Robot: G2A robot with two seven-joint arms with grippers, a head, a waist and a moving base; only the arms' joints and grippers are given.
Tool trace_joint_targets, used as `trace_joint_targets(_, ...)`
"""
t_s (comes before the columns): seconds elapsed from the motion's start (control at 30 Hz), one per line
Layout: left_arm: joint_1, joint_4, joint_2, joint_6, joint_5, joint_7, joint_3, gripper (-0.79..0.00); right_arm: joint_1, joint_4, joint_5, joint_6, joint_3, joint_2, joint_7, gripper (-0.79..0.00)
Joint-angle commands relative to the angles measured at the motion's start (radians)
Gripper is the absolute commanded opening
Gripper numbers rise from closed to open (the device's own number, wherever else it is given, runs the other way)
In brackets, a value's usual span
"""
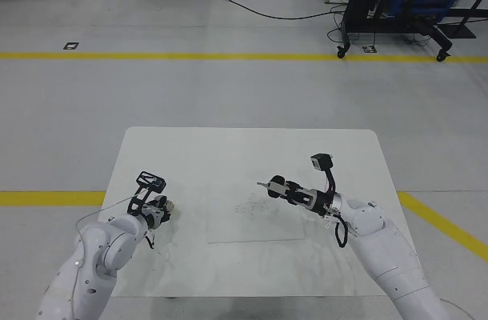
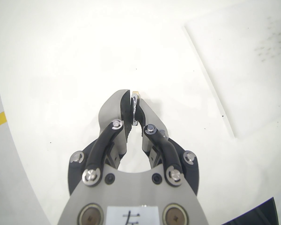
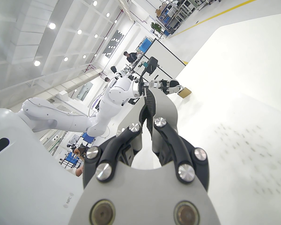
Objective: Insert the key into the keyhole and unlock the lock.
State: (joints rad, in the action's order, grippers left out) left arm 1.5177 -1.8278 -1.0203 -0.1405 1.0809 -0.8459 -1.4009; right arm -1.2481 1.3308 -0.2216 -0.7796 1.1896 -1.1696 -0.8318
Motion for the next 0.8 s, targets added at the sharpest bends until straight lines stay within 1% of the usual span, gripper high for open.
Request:
trace_joint_targets(0.0,0.000,-0.002,0.000,0.001,0.000,-0.001,-0.002,-0.785,0.000,0.000,0.000,0.000,0.000,0.000,0.000,-0.785)
trace_joint_targets(0.6,-0.028,0.030,-0.006,0.031,0.036,-0.020,0.020,-0.785,0.000,0.000,0.000,0.000,0.000,0.000,0.000,-0.785)
trace_joint_targets(0.7,-0.026,0.031,-0.008,0.040,0.018,0.007,0.016,-0.785,0.000,0.000,0.000,0.000,0.000,0.000,0.000,-0.785)
trace_joint_targets(0.77,-0.016,0.028,-0.011,0.035,-0.053,0.054,-0.005,-0.785,0.000,0.000,0.000,0.000,0.000,0.000,0.000,-0.785)
